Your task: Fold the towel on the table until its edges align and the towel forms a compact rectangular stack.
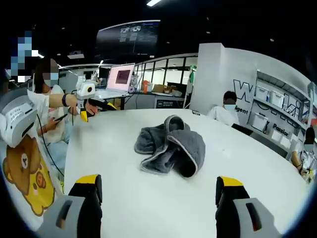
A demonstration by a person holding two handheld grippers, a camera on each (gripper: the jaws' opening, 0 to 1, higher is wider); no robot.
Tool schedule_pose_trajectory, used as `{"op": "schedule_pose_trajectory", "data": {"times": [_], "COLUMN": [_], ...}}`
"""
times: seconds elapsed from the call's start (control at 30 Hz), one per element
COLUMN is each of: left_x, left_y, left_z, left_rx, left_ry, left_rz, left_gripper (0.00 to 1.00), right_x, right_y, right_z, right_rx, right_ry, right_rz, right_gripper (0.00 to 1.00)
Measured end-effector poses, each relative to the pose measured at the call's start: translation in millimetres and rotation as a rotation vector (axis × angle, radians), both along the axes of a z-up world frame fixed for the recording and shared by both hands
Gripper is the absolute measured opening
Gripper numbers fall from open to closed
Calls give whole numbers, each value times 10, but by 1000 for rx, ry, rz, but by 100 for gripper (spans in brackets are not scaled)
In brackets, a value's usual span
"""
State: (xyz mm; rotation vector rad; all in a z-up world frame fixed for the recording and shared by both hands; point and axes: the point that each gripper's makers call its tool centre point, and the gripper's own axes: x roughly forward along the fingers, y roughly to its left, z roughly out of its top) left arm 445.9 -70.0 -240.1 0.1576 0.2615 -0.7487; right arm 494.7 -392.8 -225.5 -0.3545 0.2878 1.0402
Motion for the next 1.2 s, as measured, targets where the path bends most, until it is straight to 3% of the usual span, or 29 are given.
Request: {"op": "schedule_pose_trajectory", "data": {"times": [1.2], "left_x": [-47], "left_y": [-8], "left_z": [-13], "left_rx": [8], "left_ry": [3], "left_rz": [-1], "left_gripper": [99], "right_x": [-60], "right_y": [9], "right_z": [-29], "right_rx": [-7], "right_ry": [6], "right_rz": [9], "right_gripper": [100]}}
